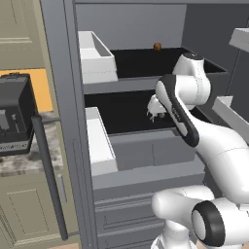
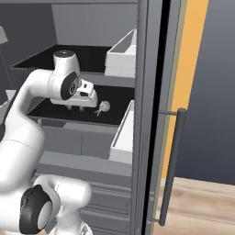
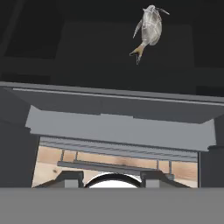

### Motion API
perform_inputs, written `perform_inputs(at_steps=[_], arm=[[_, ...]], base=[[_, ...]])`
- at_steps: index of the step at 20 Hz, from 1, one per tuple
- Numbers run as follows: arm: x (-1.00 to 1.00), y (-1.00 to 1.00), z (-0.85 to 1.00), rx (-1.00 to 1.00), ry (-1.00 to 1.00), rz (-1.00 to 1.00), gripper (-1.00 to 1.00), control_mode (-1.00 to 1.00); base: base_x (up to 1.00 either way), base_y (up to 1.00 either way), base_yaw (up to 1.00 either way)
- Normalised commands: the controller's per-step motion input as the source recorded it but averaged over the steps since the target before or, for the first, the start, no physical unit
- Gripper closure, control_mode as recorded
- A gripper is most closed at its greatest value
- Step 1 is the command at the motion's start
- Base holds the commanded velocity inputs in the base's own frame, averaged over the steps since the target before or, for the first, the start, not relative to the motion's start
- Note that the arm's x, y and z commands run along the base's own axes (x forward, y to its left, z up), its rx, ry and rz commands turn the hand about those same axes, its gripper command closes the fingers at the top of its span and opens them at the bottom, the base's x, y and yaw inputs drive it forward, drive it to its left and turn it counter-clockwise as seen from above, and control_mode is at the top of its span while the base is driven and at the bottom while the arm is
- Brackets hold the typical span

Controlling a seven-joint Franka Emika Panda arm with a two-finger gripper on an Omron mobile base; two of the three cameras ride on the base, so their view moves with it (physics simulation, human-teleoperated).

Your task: Take the fish out of the fridge, briefly rinse it in the sink, and place it on the tray next to the sink.

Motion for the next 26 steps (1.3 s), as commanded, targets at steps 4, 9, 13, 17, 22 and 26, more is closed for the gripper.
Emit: perform_inputs(at_steps=[4,9,13,17,22,26], arm=[[0.00,0.00,0.00,0.00,-0.01,-0.06,-1.00,-1.00],[0.22,-0.01,0.00,0.00,-0.06,-0.20,-1.00,-1.00],[0.61,-0.04,-0.05,-0.01,-0.01,-0.16,-1.00,-1.00],[0.99,-0.20,-0.32,0.00,0.00,-0.11,-1.00,-1.00],[0.90,-0.20,-0.61,-0.01,0.00,-0.04,-1.00,-1.00],[0.21,-0.02,-0.35,0.08,0.04,0.00,-1.00,-1.00]], base=[[0.00,0.00,0.00],[0.00,0.00,0.00],[0.00,0.00,0.00],[0.00,0.00,0.00],[0.00,0.00,0.00],[0.00,0.00,0.00]])
